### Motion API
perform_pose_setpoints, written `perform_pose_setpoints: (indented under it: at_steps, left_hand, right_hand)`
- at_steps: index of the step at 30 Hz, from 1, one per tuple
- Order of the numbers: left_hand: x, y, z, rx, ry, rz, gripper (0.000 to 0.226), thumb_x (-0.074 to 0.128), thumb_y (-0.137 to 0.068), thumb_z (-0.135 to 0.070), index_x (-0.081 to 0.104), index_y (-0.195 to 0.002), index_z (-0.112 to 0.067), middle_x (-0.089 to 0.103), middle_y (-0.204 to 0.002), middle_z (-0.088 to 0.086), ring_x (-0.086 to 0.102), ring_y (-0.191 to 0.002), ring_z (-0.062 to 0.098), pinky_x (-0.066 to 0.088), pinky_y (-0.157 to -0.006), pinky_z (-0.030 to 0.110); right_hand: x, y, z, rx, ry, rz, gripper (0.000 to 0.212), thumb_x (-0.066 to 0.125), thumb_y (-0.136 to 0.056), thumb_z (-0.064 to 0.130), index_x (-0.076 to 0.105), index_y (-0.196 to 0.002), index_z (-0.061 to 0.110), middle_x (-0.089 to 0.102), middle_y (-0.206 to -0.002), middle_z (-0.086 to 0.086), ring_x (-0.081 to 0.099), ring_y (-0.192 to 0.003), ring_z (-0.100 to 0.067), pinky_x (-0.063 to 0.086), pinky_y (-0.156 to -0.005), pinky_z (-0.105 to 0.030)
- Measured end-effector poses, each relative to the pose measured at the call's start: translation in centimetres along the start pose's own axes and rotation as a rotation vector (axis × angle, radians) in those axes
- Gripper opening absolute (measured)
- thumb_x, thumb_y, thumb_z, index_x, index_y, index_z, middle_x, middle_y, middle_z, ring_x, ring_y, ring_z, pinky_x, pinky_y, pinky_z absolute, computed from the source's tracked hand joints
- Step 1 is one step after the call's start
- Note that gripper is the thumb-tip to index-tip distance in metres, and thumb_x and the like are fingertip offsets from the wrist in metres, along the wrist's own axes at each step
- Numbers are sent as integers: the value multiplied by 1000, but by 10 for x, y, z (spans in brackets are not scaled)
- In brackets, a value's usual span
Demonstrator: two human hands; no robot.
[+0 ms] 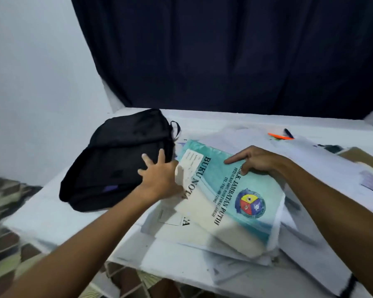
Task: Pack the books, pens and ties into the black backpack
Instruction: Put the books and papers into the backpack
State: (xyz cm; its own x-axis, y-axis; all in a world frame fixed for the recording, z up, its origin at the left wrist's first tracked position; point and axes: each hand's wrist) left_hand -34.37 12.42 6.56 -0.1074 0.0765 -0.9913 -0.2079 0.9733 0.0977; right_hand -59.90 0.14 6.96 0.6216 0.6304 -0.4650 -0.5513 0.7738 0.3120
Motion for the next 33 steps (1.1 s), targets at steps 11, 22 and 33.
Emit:
perform_pose_setpoints:
  at_steps: [11, 22, 33]
  left_hand:
    - [75, -26, 30, 643, -10, 0, 96, 30, -75, -86, 18, -154, -32, 6, -163, 10, -3, -150, 32, 11, -117, 59]
    - [117, -48, 68, 716, 113, -29, 78, 34, -87, -76, 11, -153, -41, -12, -162, -10, -21, -148, 14, -1, -119, 57]
    - [130, -48, 70, 661, 345, -85, 82, 44, -81, -79, 30, -150, -36, 4, -164, -1, -10, -150, 15, 19, -118, 54]
  right_hand:
    - [44, -23, 3, -74, 847, 2, 55, 57, -76, 5, 61, -121, 37, 51, -125, 10, 46, -117, -19, 40, -89, -30]
    - [115, -10, -60, -283, 1015, -424, 44, 38, -86, 38, 66, -115, 19, 55, -134, -19, 49, -127, -40, 29, -104, -65]
    - [94, -29, -49, -122, 1050, -490, 79, 15, -80, 69, 33, -146, 30, 23, -157, -9, 15, -145, -27, 0, -116, -49]
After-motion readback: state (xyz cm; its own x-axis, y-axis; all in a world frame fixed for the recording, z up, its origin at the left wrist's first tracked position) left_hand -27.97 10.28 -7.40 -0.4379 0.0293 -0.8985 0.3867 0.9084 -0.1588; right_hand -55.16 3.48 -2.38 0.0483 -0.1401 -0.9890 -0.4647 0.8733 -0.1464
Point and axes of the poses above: each hand's wrist, its own y-axis away from the middle knuckle, its own x-axis out of the palm, z = x × y
